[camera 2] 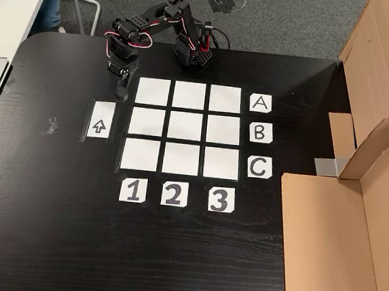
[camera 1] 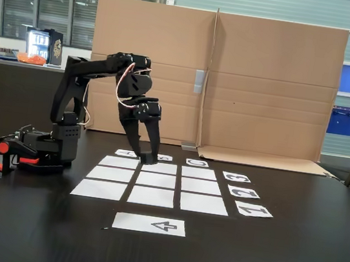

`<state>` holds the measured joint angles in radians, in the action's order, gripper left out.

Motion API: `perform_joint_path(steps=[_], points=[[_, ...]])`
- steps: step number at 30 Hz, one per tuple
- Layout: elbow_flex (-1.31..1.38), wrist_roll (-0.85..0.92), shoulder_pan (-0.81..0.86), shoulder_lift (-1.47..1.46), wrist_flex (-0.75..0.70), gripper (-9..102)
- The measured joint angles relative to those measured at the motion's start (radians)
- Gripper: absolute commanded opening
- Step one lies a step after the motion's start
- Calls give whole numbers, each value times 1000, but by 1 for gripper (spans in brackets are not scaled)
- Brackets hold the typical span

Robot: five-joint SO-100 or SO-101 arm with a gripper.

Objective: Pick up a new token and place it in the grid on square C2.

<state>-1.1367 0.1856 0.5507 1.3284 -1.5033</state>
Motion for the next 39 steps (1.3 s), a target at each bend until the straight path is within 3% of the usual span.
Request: perform_joint_path(steps=[39], points=[[26,-104,-388,-140,86,-1]])
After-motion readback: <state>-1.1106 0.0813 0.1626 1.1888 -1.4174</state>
